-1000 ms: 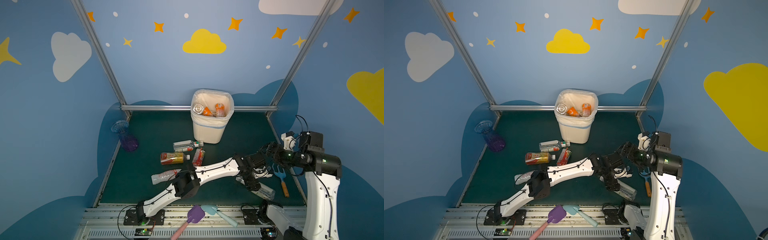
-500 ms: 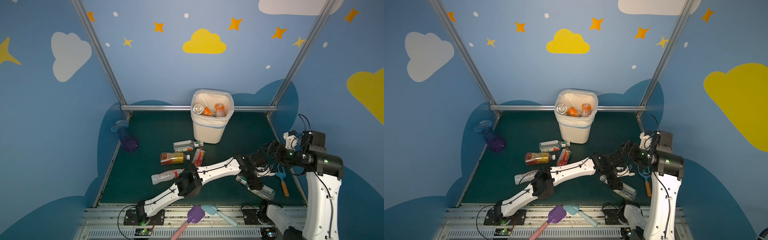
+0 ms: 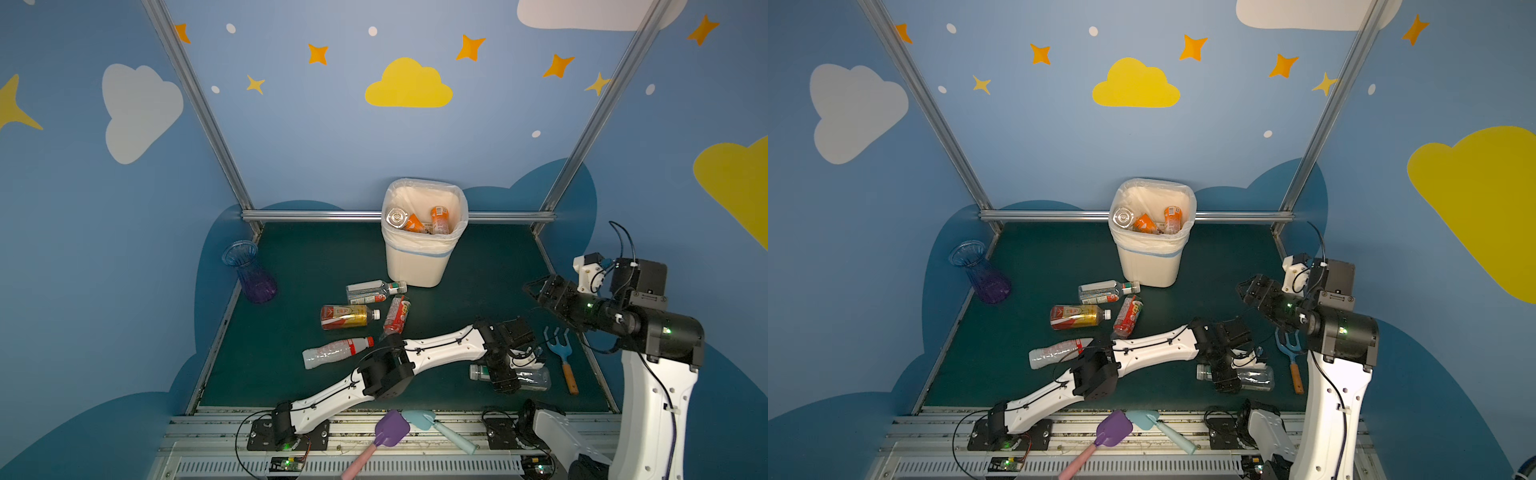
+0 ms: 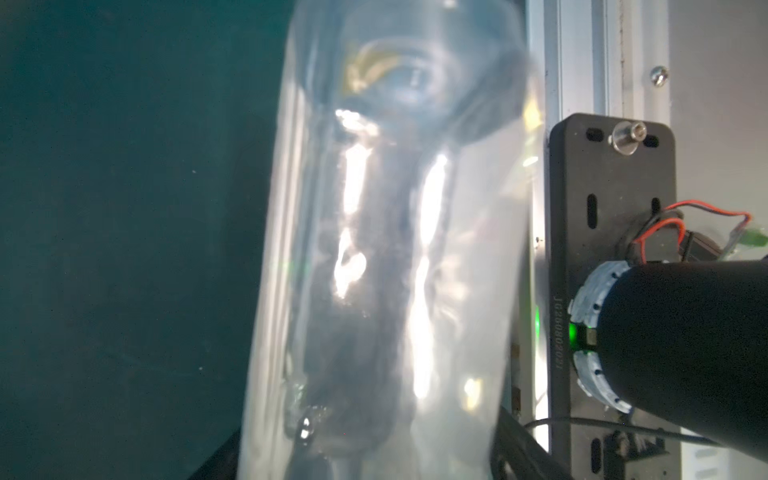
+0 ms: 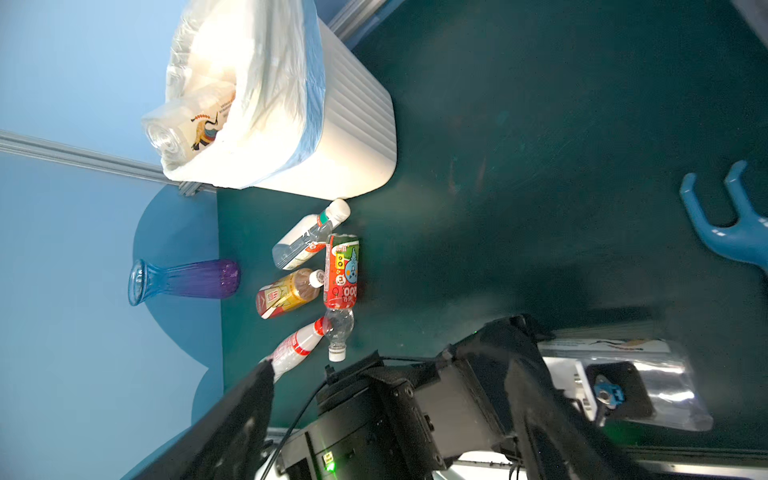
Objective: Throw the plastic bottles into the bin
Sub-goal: 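Close the left gripper around the clear green-cap bottle, then lift the green-cap bottle with the left gripper and drop it into the bin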
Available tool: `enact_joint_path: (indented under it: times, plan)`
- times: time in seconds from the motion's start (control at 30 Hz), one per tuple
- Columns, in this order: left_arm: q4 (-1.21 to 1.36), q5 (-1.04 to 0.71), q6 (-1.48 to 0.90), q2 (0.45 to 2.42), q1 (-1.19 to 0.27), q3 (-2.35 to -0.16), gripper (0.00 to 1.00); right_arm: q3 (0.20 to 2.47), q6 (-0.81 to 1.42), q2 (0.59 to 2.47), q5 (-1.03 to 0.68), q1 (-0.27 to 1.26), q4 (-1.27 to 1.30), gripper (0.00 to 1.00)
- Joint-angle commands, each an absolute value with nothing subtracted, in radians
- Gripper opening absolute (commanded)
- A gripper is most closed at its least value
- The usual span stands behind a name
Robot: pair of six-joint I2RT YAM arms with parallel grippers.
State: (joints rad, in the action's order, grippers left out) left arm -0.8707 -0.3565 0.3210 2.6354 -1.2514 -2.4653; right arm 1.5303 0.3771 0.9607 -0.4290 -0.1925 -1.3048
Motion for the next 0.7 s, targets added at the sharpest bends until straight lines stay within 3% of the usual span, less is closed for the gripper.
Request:
enact_joint_path:
  times: [0.0, 0.13, 0.3, 0.67]
  plan:
    - [-0.891, -0.343, 0.334, 2.649, -1.255, -2.477, 0.8, 1.582, 0.367, 0.945, -0.318, -0.188, -1.354, 0.89]
    - [-0.888, -0.325, 0.337, 2.65, -1.253, -2.471, 0.77, 1.634, 0.343, 0.946, -0.206, -0.183, -1.387, 0.89]
    - [-0.884, -0.321, 0.321, 2.652, -1.246, -2.465, 0.62, 1.643, 0.346, 0.933, -0.219, -0.183, -1.378, 0.89]
    - [-0.901, -0.265, 0.267, 2.62, -1.189, -2.451, 0.48, 1.581, 0.384, 0.867, -0.229, -0.188, -1.327, 0.88]
